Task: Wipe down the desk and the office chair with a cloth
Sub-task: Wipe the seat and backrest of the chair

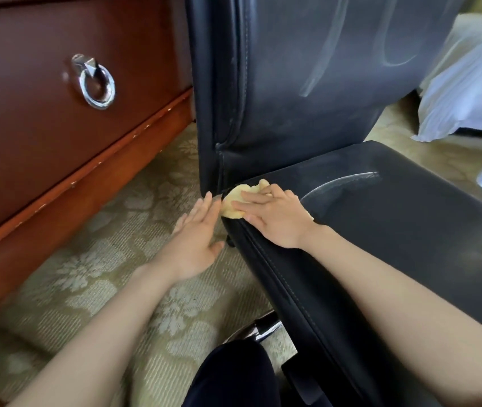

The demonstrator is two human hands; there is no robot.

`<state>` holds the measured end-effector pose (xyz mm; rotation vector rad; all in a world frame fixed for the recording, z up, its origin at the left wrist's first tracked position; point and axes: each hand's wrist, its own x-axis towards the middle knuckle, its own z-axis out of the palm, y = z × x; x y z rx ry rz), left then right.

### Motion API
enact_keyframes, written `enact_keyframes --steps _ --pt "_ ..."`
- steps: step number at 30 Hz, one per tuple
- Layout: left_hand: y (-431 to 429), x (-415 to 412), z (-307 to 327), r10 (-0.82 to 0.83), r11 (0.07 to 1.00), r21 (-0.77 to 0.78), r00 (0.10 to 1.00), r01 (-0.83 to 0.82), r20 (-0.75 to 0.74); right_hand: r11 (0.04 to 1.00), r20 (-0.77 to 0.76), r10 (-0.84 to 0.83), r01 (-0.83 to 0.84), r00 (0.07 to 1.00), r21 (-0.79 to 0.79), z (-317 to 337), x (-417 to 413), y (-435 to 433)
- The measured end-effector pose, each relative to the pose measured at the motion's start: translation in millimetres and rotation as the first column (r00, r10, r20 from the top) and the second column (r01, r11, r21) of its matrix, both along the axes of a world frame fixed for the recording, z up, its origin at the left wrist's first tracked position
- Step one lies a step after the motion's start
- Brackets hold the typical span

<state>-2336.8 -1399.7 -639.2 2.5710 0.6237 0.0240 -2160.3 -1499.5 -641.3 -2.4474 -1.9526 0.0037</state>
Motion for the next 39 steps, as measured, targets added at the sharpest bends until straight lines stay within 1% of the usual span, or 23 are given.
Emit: enact_keyframes --steps 2,5,7,9,11,15,18,20,22,24,27,29,31,34,37,39 --pt "-3.5 8.6 4.0 -0.019 1.0 -0.004 0.999 0.019 0.029 0.998 -0.017 0.055 -0.054 0.998 0.018 1.3 -4.7 -20.4" --pt "-15.1 23.8 7.8 -0.08 0.996 -0.029 0.981 0.086 0.178 0.993 -0.081 0.104 -0.098 0.991 0.068 6.4 -10.2 -59.0" --pt "-22.3 36.1 6.4 -0.105 0.994 -0.009 0.97 0.11 0.221 0.985 -0.116 0.132 -0.118 0.984 0.123 10.0 -12.4 -88.2" --pt "-27.5 47.2 1.0 -0.092 0.996 0.016 0.979 0.09 0.18 0.984 -0.146 0.131 -0.111 0.98 0.142 10.5 -13.7 -117.0" --pt "-31.7 54.4 -6.6 -0.043 0.999 0.014 0.992 0.042 0.12 0.985 -0.153 0.119 -0.097 0.981 0.142 9.7 -12.7 -142.3" --pt "-39.7 62.7 -21.5 0.034 0.997 0.068 0.999 -0.035 0.015 0.975 -0.072 0.089 -0.072 0.993 0.21 10.0 5.1 -178.0" --pt "-42.3 65.6 -26.1 0.077 0.992 0.107 0.995 -0.07 -0.068 0.96 -0.025 -0.056 0.061 0.998 0.274 6.3 31.0 -192.6" --pt "-42.5 67.3 -26.2 0.09 0.989 0.127 0.987 -0.074 -0.13 0.934 -0.046 -0.229 0.233 0.972 0.272 3.0 51.5 -194.0" --pt "-43.4 69.0 -24.2 0.085 0.986 0.159 0.979 -0.055 -0.185 0.893 -0.046 -0.398 0.398 0.916 0.21 -1.0 72.8 -188.6" --pt "-45.0 70.3 -21.5 0.075 0.984 0.176 0.971 -0.034 -0.227 0.851 -0.013 -0.507 0.504 0.862 0.147 -4.9 91.8 -175.8" --pt "-47.3 70.8 -20.3 0.074 0.984 0.175 0.97 -0.033 -0.232 0.769 -0.026 -0.634 0.633 0.773 0.091 -5.0 110.5 -146.7" --pt "-48.0 70.9 -20.6 0.081 0.984 0.173 0.972 -0.043 -0.221 0.735 -0.048 -0.674 0.675 0.737 0.056 -4.0 116.7 -125.3" --pt "-47.3 71.5 -21.0 0.087 0.983 0.177 0.971 -0.048 -0.223 0.728 -0.061 -0.682 0.684 0.729 0.034 -4.1 116.3 -103.5" --pt "-45.4 73.3 -21.2 0.089 0.981 0.187 0.967 -0.044 -0.237 0.75 -0.065 -0.661 0.662 0.748 -0.009 -7.0 111.1 -76.8" --pt "-45.7 73.3 -20.8 0.087 0.982 0.187 0.963 -0.04 -0.254 0.833 -0.002 -0.553 0.553 0.833 -0.025 -11.8 102.8 -69.4" --pt "-45.8 73.2 -19.8 0.086 0.983 0.182 0.96 -0.037 -0.266 0.886 0.006 -0.463 0.463 0.886 -0.005 -11.1 94.7 -73.2"
